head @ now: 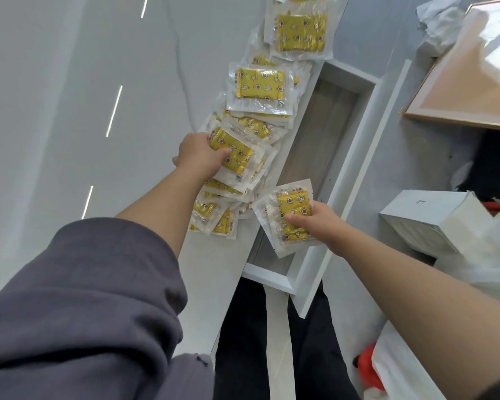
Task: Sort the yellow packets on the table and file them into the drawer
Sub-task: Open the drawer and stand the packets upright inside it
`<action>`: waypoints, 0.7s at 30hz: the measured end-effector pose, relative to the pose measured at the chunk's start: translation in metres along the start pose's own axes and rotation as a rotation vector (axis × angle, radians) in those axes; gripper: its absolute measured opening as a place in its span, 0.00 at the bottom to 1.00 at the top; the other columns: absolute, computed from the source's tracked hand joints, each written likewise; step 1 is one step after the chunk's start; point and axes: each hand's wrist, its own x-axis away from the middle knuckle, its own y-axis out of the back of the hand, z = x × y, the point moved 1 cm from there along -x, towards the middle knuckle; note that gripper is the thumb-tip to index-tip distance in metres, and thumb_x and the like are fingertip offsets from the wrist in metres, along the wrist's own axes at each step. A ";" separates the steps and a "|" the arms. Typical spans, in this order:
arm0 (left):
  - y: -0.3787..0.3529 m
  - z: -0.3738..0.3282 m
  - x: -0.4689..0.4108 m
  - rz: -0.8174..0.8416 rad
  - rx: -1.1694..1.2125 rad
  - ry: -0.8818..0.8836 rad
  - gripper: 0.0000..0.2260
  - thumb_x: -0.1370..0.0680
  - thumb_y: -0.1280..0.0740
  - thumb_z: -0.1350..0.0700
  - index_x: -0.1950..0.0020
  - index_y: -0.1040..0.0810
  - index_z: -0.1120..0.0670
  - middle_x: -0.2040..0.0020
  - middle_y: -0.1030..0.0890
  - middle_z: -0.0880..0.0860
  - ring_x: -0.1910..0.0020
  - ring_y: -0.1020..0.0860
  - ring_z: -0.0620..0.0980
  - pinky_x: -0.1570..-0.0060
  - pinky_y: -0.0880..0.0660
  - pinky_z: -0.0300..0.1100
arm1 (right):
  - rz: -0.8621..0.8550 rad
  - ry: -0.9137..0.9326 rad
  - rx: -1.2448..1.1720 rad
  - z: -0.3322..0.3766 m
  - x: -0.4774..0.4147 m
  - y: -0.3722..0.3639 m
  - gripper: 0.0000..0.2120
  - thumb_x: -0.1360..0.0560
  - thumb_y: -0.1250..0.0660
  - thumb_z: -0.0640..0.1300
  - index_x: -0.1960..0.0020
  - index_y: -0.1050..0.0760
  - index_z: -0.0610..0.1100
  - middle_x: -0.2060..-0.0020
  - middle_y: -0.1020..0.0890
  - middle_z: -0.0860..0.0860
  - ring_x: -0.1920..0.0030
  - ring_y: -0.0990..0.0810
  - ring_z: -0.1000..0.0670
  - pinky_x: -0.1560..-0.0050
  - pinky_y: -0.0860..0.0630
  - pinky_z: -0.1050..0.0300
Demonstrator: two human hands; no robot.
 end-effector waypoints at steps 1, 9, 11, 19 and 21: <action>-0.001 -0.002 -0.001 -0.015 -0.011 -0.004 0.13 0.26 0.29 0.47 0.51 0.20 0.55 0.52 0.19 0.54 0.51 0.21 0.57 0.43 0.26 0.56 | 0.000 -0.004 0.002 -0.001 -0.002 0.000 0.05 0.24 0.30 0.42 0.50 0.24 0.49 0.56 0.18 0.53 0.56 0.18 0.54 0.62 0.26 0.62; 0.010 -0.010 0.034 -0.007 0.254 -0.083 0.09 0.26 0.28 0.53 0.47 0.19 0.54 0.52 0.17 0.50 0.53 0.18 0.51 0.51 0.20 0.49 | -0.026 -0.013 0.093 -0.004 -0.007 0.021 0.08 0.24 0.30 0.42 0.45 0.22 0.45 0.51 0.16 0.49 0.52 0.17 0.50 0.57 0.23 0.59; 0.002 -0.008 0.056 0.072 0.327 -0.126 0.08 0.26 0.28 0.56 0.47 0.19 0.53 0.53 0.16 0.47 0.54 0.17 0.47 0.50 0.20 0.47 | -0.105 -0.016 0.155 -0.005 -0.009 0.041 0.08 0.24 0.30 0.42 0.46 0.23 0.45 0.51 0.17 0.48 0.51 0.18 0.47 0.52 0.23 0.55; -0.108 0.032 0.110 0.196 0.453 -0.095 0.09 0.25 0.28 0.60 0.47 0.21 0.51 0.52 0.16 0.47 0.51 0.18 0.44 0.45 0.21 0.50 | -0.241 0.134 0.369 0.005 -0.035 0.099 0.09 0.24 0.31 0.43 0.44 0.22 0.44 0.49 0.17 0.47 0.49 0.19 0.45 0.46 0.22 0.50; -0.127 0.038 0.110 0.135 0.480 -0.059 0.09 0.25 0.28 0.59 0.49 0.21 0.48 0.51 0.16 0.48 0.51 0.18 0.45 0.46 0.21 0.51 | -0.229 0.179 0.373 0.004 -0.046 0.100 0.09 0.24 0.31 0.44 0.44 0.22 0.46 0.49 0.17 0.49 0.49 0.19 0.47 0.46 0.22 0.51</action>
